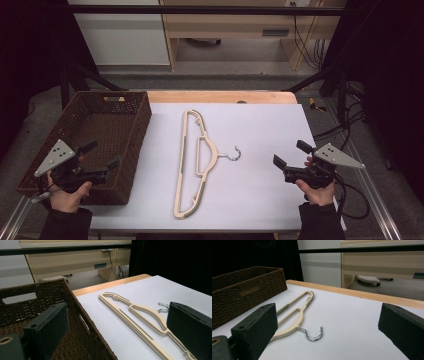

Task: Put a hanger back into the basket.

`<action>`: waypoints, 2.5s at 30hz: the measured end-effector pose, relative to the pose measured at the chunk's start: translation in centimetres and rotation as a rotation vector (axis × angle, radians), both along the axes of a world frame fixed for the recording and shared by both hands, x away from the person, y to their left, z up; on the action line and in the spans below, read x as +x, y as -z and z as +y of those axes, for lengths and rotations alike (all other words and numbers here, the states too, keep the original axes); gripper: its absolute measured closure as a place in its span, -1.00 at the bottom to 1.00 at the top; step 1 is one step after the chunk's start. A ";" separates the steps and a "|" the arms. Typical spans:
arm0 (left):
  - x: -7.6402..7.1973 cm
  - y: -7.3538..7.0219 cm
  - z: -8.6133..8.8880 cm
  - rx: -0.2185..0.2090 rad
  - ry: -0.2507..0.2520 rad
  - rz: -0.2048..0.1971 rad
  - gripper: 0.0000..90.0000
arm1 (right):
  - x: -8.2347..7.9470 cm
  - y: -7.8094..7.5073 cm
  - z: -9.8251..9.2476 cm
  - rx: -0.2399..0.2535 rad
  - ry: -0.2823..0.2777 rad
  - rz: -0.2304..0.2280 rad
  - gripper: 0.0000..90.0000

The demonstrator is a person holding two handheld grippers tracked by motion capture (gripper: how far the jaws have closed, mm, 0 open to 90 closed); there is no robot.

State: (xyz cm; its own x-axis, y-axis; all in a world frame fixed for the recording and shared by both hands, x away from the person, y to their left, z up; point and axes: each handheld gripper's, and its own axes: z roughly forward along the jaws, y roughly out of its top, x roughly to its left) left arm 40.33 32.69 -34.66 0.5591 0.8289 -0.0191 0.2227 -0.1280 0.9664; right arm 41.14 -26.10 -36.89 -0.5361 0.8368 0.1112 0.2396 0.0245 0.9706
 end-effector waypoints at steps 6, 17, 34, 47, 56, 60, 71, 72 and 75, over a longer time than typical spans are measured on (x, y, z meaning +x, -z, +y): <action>0.1 0.1 -0.6 0.016 0.006 -0.001 -0.92 | 0.4 0.2 0.9 0.001 -0.052 0.011 -0.86; 0.1 0.1 0.4 0.012 -0.007 0.005 -0.92 | 3.5 0.4 5.1 -0.079 -0.165 0.051 -0.69; 0.1 0.1 0.6 0.001 -0.017 0.005 -0.91 | 9.6 3.7 10.8 -0.225 -0.237 0.155 -0.26; 0.2 0.2 0.4 0.016 -0.008 0.007 -0.91 | 12.4 8.1 12.5 -0.322 -0.269 0.271 0.18; 0.3 0.2 0.5 0.009 -0.013 0.002 -0.91 | 13.0 9.6 13.2 -0.341 -0.255 0.325 0.26; 0.3 0.2 0.3 0.007 -0.012 0.002 -0.91 | 13.1 9.8 13.0 -0.349 -0.263 0.329 0.38; 0.5 0.3 0.2 0.017 -0.007 0.006 -0.90 | 13.7 10.4 12.7 -0.354 -0.300 0.377 0.71; 0.5 0.3 0.1 0.018 -0.007 0.007 -0.90 | 13.8 10.4 12.7 -0.356 -0.306 0.376 0.73; 0.5 0.3 0.1 0.029 -0.003 0.011 -0.90 | 13.9 10.6 12.7 -0.358 -0.318 0.377 0.76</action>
State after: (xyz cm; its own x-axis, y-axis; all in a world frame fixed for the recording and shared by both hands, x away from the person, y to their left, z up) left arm 40.83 32.80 -35.00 0.5562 0.8310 -0.0012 0.2336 -0.1549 0.9599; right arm 55.04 -13.44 -47.49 -0.7442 0.6627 0.0832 0.4926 0.4605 0.7384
